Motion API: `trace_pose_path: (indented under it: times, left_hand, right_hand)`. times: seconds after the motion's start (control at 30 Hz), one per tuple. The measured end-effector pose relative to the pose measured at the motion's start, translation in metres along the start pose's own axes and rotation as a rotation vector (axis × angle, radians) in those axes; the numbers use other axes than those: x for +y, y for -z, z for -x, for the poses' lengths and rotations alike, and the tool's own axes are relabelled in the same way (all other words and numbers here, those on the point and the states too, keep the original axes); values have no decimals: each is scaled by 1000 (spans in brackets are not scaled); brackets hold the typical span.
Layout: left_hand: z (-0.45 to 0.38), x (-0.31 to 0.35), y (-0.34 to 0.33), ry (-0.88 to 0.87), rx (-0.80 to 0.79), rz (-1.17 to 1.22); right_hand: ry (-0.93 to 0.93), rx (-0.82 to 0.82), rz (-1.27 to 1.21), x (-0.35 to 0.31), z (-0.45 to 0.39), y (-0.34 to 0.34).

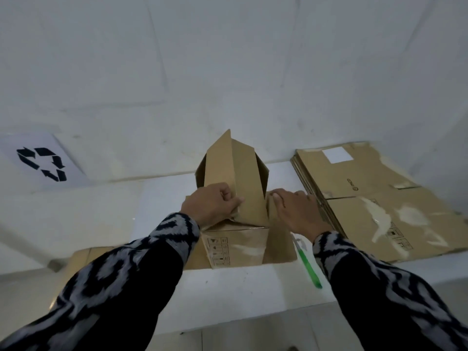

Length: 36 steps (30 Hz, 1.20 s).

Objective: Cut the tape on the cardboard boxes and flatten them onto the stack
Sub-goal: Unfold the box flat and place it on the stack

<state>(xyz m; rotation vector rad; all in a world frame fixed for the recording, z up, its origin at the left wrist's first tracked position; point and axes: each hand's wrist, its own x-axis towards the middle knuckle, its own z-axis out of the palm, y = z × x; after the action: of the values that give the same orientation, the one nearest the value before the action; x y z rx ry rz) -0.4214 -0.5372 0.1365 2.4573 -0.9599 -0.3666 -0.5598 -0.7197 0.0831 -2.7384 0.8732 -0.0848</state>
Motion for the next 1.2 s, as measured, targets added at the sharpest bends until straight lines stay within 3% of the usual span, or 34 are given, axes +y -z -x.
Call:
trace_pose_path:
  times: [0.13, 0.23, 0.33, 0.43, 0.53, 0.77, 0.83, 0.93, 1.03, 1.2]
  left_hand:
    - [-1, -3, -1, -11, -12, 31]
    - [2, -5, -4, -18, -8, 75]
    - [5, -3, -7, -18, 36, 117]
    - [9, -5, -18, -100, 169, 174]
    - [13, -13, -23, -240, 192, 57]
    - [12, -24, -7, -346, 104, -132]
    - [10, -28, -9, -353, 92, -118]
    - [9, -28, -16, -312, 80, -72]
    - [7, -22, -17, -278, 114, 5]
    - [3, -19, -20, -130, 218, 333]
  right_hand:
    - [-20, 16, 28, 31, 18, -13]
    - [42, 36, -269, 21, 14, -22]
    - [80, -56, -512, -9, -3, -25]
    - [110, -62, -512, -27, -17, -32]
    - [104, -51, -543, -27, -22, -34]
    - [-32, 77, 66, 12, 11, 0]
    - [-74, 17, 181, 15, 38, 3]
    - [-60, -118, 30, -10, 59, -1]
    - [-44, -56, -197, -51, 61, -8]
    - [-233, -64, -233, -91, 54, -21]
